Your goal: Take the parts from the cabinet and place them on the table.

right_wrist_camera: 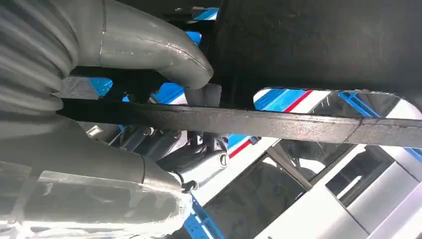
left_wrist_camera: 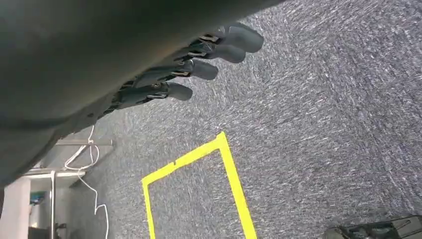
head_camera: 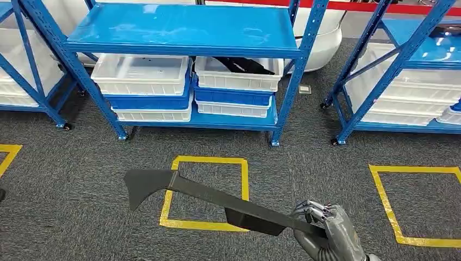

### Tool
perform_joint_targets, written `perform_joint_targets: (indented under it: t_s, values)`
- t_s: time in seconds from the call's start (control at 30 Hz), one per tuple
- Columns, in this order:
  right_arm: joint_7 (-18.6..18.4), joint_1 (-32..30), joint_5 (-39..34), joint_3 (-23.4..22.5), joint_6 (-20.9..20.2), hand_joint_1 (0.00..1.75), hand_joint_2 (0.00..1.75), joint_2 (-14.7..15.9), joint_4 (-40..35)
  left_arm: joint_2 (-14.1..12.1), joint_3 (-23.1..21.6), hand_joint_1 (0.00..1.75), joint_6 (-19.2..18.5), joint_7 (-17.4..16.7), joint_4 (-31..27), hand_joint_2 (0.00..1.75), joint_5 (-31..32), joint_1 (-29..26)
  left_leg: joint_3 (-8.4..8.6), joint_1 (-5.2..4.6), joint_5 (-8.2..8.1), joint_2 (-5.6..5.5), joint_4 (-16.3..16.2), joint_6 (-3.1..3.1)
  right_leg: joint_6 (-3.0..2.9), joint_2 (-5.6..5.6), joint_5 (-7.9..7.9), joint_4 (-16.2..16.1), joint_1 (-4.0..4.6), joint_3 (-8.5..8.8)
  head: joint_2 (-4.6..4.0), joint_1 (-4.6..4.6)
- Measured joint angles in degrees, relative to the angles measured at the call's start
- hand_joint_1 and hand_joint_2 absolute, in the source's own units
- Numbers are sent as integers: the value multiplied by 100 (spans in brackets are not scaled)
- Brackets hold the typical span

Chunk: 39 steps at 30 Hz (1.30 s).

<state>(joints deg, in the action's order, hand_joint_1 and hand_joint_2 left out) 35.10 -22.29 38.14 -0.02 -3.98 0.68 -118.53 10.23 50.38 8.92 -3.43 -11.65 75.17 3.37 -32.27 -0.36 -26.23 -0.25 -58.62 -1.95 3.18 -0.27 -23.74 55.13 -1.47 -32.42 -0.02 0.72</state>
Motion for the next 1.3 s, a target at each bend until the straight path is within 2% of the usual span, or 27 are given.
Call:
perform_joint_targets:
  t_s: [0.03,0.07,0.1,0.13,0.2,0.27,0.3,0.33,0.4,0.43,0.47,0.5,0.6,0.67,0.73,0.77,0.8,0.87,0.9,0.93,0.97,1.07,1.1,1.13,1.17,1.23,1.3]
  values:
    - [-2,17,-2,0,-9,175,175,0,7,0,26,0,-7,2,0,0,-22,1,3,16,14,-4,24,-49,17,-2,12,-1,-60,1,0,9]
    - [-4,28,-2,0,-13,175,175,2,9,2,41,0,-44,4,0,0,-37,6,9,33,57,0,78,-76,36,-2,25,-13,8,-1,0,7]
    - [-4,38,-4,0,-13,175,175,4,9,11,46,0,-52,13,0,0,-39,7,44,132,127,13,180,-99,29,-2,-12,39,17,-44,0,-2]
    - [-11,45,0,2,-13,175,175,11,17,22,46,0,-72,33,0,0,-41,9,52,120,164,23,218,-130,-14,4,-161,212,-7,-137,0,-4]
    - [-11,79,-8,6,-73,175,175,7,39,24,52,0,-127,70,0,0,-9,15,-2,140,189,30,217,-134,-75,13,-601,1085,-29,-538,0,-20]
    - [-28,364,-17,107,-323,175,175,35,231,102,24,0,-116,27,0,0,214,62,-64,140,226,53,213,-85,-21,15,-878,1914,-42,-907,0,-11]
    - [-64,521,-6,164,-339,175,175,46,337,152,9,0,-105,-29,0,0,271,121,-82,146,244,62,212,-57,23,14,-847,1883,-64,-869,0,-11]
    - [-105,621,9,212,-332,175,175,50,422,205,-17,0,-105,-83,2,0,323,188,-100,164,261,58,209,-31,85,13,-737,1601,-94,-686,0,-11]
    - [-159,718,22,277,-293,175,175,57,500,286,-81,0,-107,-133,13,0,380,286,-117,229,289,11,193,55,236,4,-395,442,-159,18,0,-17]
    - [-168,756,20,304,-267,175,175,57,527,286,-105,0,-109,-146,13,0,389,317,-126,200,290,5,162,132,254,-28,-381,53,-187,209,0,-48]
    - [-182,764,22,328,-256,175,175,59,542,293,-116,0,-114,-151,15,0,391,331,-142,183,265,3,146,183,169,28,-346,60,-99,197,0,-70]
    - [-184,746,15,341,-229,175,175,59,544,297,-125,0,-111,-153,15,0,409,341,-139,172,271,2,153,219,43,32,-331,88,-110,199,0,-22]
    - [-184,719,13,402,-206,175,175,92,566,304,-127,0,-120,-153,24,0,437,346,-172,278,294,7,127,315,-139,47,-281,127,-93,173,0,-15]
    - [-184,718,13,424,-199,175,175,98,568,304,-127,0,-131,-127,26,0,439,351,-361,287,-97,19,-365,303,-243,44,-257,127,-56,162,0,-11]
    - [-184,719,20,442,-192,175,175,98,584,304,-127,0,-173,-70,28,0,437,354,-774,259,-570,18,-1320,300,-294,40,-249,130,12,135,0,-9]
    - [-184,719,26,457,-186,175,175,101,597,304,-127,0,-186,-41,31,0,437,352,-952,248,-709,18,-1730,273,-310,40,-246,132,61,121,0,-11]
    - [-184,719,33,470,-179,175,175,101,612,304,-127,0,-216,-31,33,0,437,352,-968,233,-680,18,-1795,240,-333,42,-238,132,100,119,0,-9]
    - [-184,719,52,496,-153,175,175,101,634,304,-131,0,-240,-24,35,0,448,361,-625,158,-315,12,-1178,95,-336,54,-239,132,177,132,0,-11]
    - [-184,721,57,507,-138,175,175,101,634,304,-136,0,-245,-24,37,0,450,371,-304,105,-60,7,-592,-23,-336,63,-239,132,210,143,0,-7]
    - [-184,724,59,518,-131,175,175,101,634,300,-146,0,-247,-24,35,0,459,386,-69,38,22,8,-123,-162,-340,66,-239,130,215,148,0,-15]
    - [-184,717,63,525,-127,175,175,98,640,282,-158,0,-254,-24,37,0,470,402,-64,36,-20,87,-139,-170,-330,50,-236,128,280,132,0,-68]
    - [-184,722,70,566,-111,175,175,107,649,293,-214,0,-264,-22,39,0,509,406,-64,-54,42,86,-38,-208,-298,13,-215,105,205,122,0,-26]
    - [-184,724,70,566,-109,175,175,109,647,293,-221,0,-264,-22,39,0,514,406,-24,-34,99,89,69,-216,-272,8,-202,71,257,135,0,-37]
    - [-184,720,70,566,-107,175,175,118,642,299,-232,0,-264,-22,39,0,531,409,42,36,179,100,194,-170,-276,7,-270,194,232,55,0,-24]
    - [-175,726,59,566,-96,175,175,129,636,299,-247,0,-264,-20,39,0,558,427,36,52,213,99,238,-208,-290,29,-442,484,235,-116,0,-35]
    - [-162,731,35,566,-87,175,175,155,643,304,-276,0,-264,-20,42,0,588,443,-7,60,233,100,238,-194,-275,29,-811,1405,165,-577,0,-50]
    - [-142,720,26,568,-87,175,175,171,667,308,-291,0,-264,-24,42,0,630,442,-38,66,263,103,231,-165,-180,27,-942,1911,84,-820,0,-53]
